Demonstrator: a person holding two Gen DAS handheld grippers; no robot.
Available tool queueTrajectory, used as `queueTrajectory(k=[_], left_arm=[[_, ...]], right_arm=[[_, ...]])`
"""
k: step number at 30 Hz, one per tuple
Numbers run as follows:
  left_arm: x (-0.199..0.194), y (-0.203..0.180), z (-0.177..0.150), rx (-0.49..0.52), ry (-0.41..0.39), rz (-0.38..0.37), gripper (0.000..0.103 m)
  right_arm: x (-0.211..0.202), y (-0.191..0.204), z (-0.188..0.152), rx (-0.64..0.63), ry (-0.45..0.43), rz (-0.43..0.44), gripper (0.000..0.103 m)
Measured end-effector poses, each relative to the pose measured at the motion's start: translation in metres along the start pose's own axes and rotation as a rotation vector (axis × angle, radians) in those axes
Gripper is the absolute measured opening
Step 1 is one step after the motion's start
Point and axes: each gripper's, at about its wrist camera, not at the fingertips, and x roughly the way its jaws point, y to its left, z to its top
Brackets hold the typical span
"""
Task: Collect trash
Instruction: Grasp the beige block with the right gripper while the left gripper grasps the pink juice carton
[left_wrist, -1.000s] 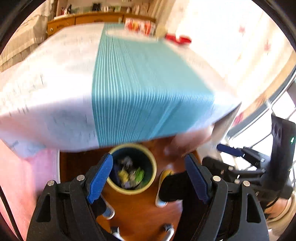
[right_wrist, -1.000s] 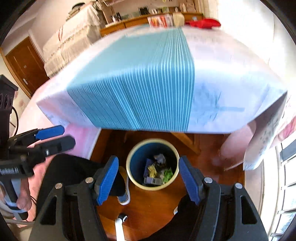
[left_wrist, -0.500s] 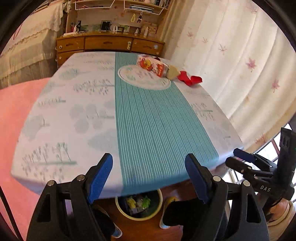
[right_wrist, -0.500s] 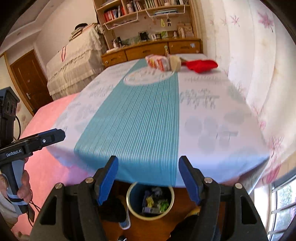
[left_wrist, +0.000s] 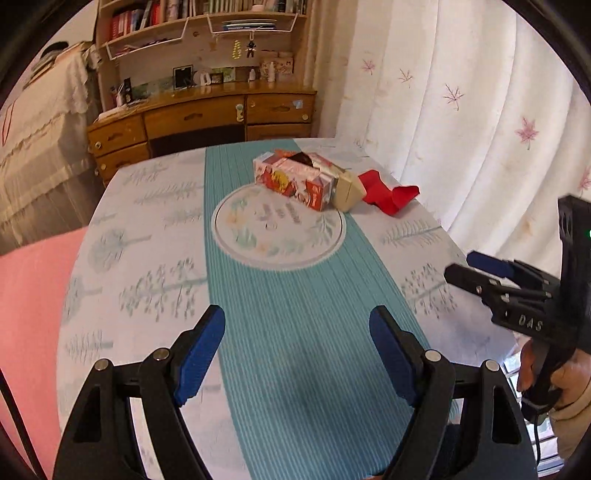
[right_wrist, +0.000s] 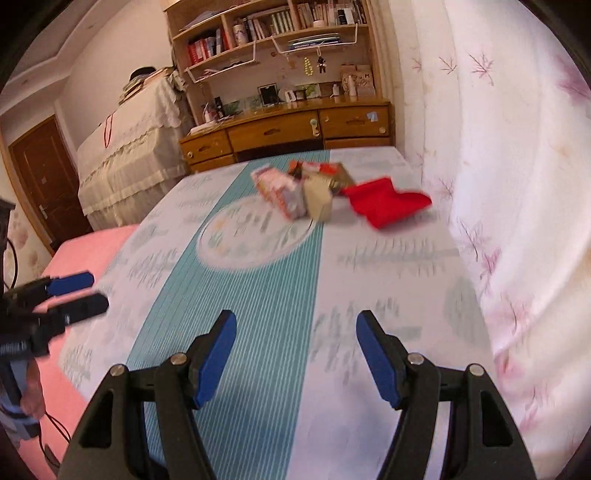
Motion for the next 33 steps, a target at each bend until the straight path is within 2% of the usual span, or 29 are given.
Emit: queueTrajectory(k=[4, 8, 12, 16, 19, 22, 29, 33], left_arm=[[0.031, -0.003, 0.037, 0.012, 0.002, -0.006, 0.079], [0.069, 0.000, 0.073, 0.004, 0.012, -0.021, 0.079], [0.101, 0.006, 0.091, -0.006, 0.033, -0.028, 0.079], [0.130, 0.015, 0.101, -0.031, 0.066, -0.040, 0.079], [0.144, 0.020, 0.104, -0.057, 0.083, -0.058, 0.079], [0.158, 0.025, 0.108, -0.084, 0.095, -0.075, 0.079], [0.179, 0.020, 0.125, -0.127, 0.104, -0.091, 0.079], [0.192, 0.015, 0.140, -0.156, 0.109, -0.087, 0.079]], right_arm=[[0.037, -0.013, 0.043, -0.002, -0.020, -0.006, 0.067], [0.082, -0.020, 0.073, -0.037, 0.005, 0.010, 0.045], [0.122, -0.024, 0.088, -0.068, 0.046, -0.008, 0.043], [0.149, -0.027, 0.091, -0.082, 0.086, 0.012, 0.043], [0.158, -0.029, 0.093, -0.099, 0.088, 0.030, 0.043], [0.166, -0.031, 0.094, -0.105, 0.099, 0.056, 0.028], [0.165, -0.040, 0.107, -0.076, 0.077, 0.063, 0.025], [0.157, -0.051, 0.123, -0.025, 0.022, 0.033, 0.025]])
